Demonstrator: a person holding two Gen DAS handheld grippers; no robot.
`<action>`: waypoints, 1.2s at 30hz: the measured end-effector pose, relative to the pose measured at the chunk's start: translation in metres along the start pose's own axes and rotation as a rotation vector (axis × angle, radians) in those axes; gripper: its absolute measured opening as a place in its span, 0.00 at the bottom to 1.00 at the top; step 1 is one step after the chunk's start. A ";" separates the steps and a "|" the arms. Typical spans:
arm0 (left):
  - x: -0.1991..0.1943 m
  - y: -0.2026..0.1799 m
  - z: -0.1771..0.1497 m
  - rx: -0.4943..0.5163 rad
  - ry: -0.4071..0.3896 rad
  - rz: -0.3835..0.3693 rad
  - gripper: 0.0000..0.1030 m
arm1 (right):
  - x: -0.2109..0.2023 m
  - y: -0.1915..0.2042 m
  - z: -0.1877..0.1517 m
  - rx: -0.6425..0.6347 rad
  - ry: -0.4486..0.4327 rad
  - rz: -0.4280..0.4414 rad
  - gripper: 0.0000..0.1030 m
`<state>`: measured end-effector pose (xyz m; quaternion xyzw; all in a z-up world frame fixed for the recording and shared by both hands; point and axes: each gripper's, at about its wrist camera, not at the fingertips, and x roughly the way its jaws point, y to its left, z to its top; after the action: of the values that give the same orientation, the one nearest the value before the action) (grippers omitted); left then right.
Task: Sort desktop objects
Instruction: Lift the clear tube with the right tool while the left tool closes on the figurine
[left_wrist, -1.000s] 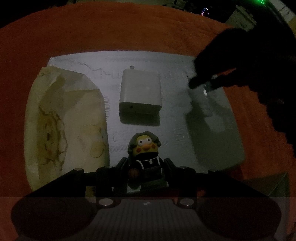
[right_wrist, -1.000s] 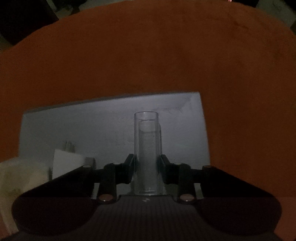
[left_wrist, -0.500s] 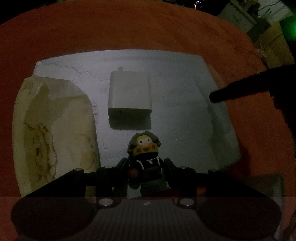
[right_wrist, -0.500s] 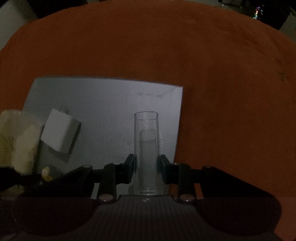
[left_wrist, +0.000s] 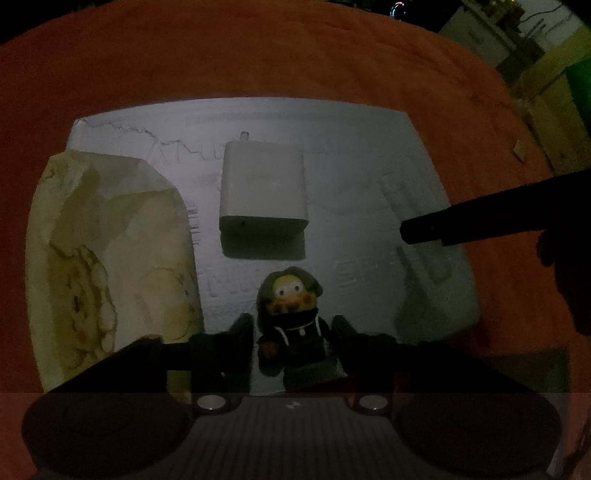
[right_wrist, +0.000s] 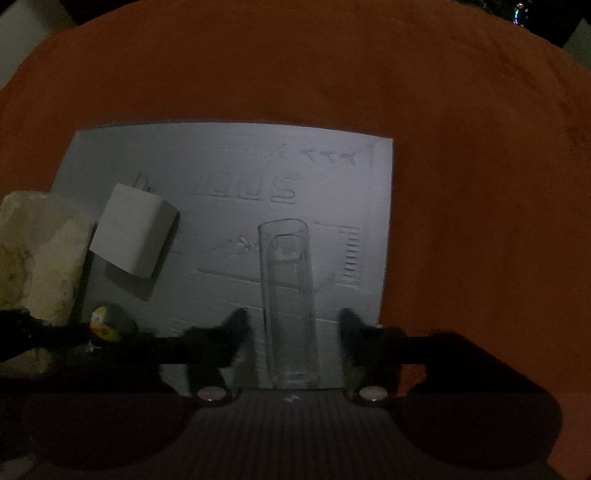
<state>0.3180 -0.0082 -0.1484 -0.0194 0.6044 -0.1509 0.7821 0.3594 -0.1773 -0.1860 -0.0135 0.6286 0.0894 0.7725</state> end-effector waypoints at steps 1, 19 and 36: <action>-0.001 -0.001 -0.001 -0.003 0.001 0.006 0.56 | -0.001 -0.001 0.000 0.010 0.000 -0.002 0.70; 0.009 -0.015 -0.001 -0.027 -0.053 0.029 0.32 | -0.019 0.017 -0.006 -0.122 -0.046 -0.067 0.31; -0.030 0.009 -0.009 -0.099 -0.124 -0.071 0.31 | -0.073 -0.003 -0.002 -0.070 -0.147 0.025 0.31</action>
<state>0.3051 0.0091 -0.1246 -0.0888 0.5603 -0.1470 0.8103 0.3433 -0.1897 -0.1153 -0.0262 0.5670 0.1216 0.8143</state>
